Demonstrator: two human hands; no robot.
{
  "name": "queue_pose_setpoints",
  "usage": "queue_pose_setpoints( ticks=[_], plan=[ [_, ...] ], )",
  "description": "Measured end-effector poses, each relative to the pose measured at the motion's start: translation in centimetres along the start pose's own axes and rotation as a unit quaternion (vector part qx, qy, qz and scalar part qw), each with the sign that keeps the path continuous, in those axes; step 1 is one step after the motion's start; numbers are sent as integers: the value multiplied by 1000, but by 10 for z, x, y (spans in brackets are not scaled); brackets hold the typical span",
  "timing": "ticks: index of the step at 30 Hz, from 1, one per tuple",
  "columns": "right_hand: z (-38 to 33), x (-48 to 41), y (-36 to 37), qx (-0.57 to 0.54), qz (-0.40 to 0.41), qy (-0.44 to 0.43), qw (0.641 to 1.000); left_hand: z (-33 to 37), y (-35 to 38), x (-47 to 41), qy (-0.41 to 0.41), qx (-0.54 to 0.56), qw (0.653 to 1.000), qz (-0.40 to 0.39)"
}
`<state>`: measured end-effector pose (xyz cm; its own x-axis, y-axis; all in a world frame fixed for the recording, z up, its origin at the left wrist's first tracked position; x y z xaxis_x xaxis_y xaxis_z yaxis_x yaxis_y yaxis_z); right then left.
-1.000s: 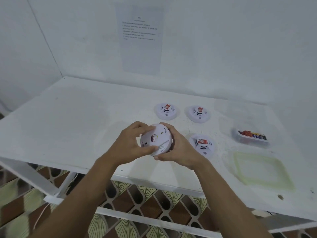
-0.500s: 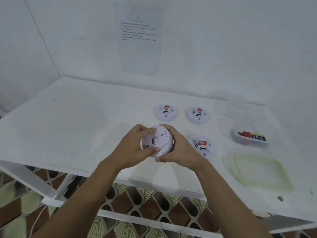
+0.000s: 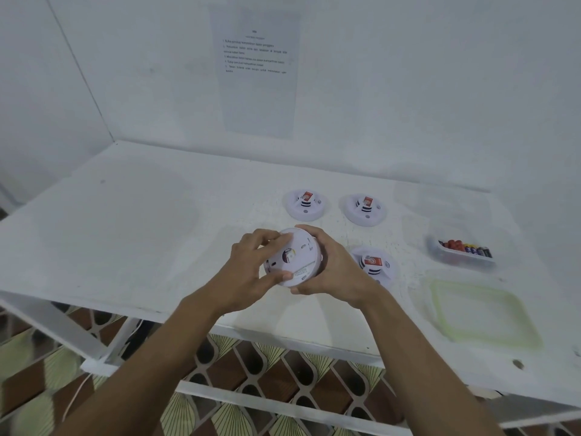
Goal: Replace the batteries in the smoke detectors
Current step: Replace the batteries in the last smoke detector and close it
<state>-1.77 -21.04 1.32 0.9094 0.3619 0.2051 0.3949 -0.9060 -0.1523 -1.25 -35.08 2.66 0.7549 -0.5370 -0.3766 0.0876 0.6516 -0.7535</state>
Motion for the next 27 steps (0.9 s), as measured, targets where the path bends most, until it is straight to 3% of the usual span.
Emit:
queue_pose_setpoints(
  ticks=[7, 12, 14, 17, 20, 27],
  plan=[
    [-3, -1, -5, -85, -21, 41, 995, 20, -18, 11, 102, 7, 989, 108],
    [-2, 1, -3, -66, -12, 76, 995, 24, -22, 17, 142, -77, 972, 168],
    [3, 0, -3, -36, 13, 89, 995, 17, -24, 19, 113, -60, 975, 182],
    [5, -3, -1, -16, 53, 81, 995, 0, -29, 24, 3, 42, 976, 212],
    [-2, -3, 3, -12, 79, 25, 996, -16, -31, 26, -77, 180, 948, 250],
    [-9, -3, 14, -9, 102, -24, 994, -22, -30, 21, -135, 281, 918, 245]
  ],
)
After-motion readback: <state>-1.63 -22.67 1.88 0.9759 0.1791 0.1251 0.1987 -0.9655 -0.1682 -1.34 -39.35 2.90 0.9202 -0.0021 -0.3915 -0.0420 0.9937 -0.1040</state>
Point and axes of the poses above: each hand's wrist, its own x-axis away from the middle knuckle, its own y-axis out of the palm, z = x × y, the point moved 9 cm from there along -x, towards the middle knuckle, and after that the axes turned 12 degrees about y, right-handed, at the moved point
